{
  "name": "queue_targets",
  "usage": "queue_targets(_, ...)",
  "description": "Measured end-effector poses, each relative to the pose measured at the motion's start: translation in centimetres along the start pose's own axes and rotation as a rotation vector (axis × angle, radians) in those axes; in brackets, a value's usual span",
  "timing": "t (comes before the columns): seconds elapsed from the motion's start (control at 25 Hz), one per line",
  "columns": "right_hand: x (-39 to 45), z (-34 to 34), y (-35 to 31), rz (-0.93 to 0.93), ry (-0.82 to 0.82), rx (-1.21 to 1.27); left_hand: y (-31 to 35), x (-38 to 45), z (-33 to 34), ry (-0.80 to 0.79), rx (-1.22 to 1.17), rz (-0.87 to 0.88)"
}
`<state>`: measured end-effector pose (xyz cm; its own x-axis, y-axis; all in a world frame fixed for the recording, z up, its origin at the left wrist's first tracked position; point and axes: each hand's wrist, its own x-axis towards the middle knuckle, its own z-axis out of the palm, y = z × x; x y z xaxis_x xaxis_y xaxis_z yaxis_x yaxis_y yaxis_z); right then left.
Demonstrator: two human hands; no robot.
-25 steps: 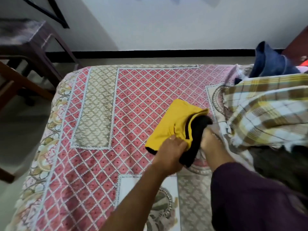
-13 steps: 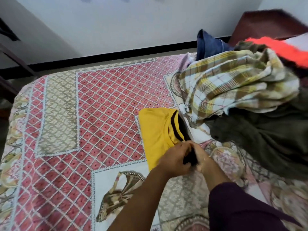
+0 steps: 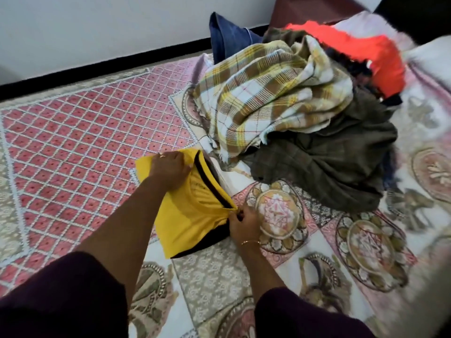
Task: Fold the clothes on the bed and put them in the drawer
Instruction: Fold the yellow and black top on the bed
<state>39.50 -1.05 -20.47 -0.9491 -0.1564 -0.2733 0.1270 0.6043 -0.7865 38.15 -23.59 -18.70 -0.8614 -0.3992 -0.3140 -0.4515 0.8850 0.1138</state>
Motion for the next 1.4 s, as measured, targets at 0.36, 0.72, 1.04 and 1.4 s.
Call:
queue_targets(0.36,-0.5,-0.1,-0.5,-0.07,0.03,-0.102,2.5,4.5,-0.5,-0.021,-0.182,-0.057)
queue_targets(0.72,3.2,1.4,-5.9,0.128,0.065,0.404,-4.4,-0.8,-4.3,0.108,-0.651,-0.206)
queue_targets(1.04,-1.4,11.8,-19.1,-0.502,-0.177,0.126,-17.7,-16.0,-5.1,0.512,-1.0,-0.756)
queue_targets(1.4,-10.5,31.9,-24.6,-0.655,-0.637,-0.331,-34.9,-26.1,0.9,0.46,-1.112,-1.204)
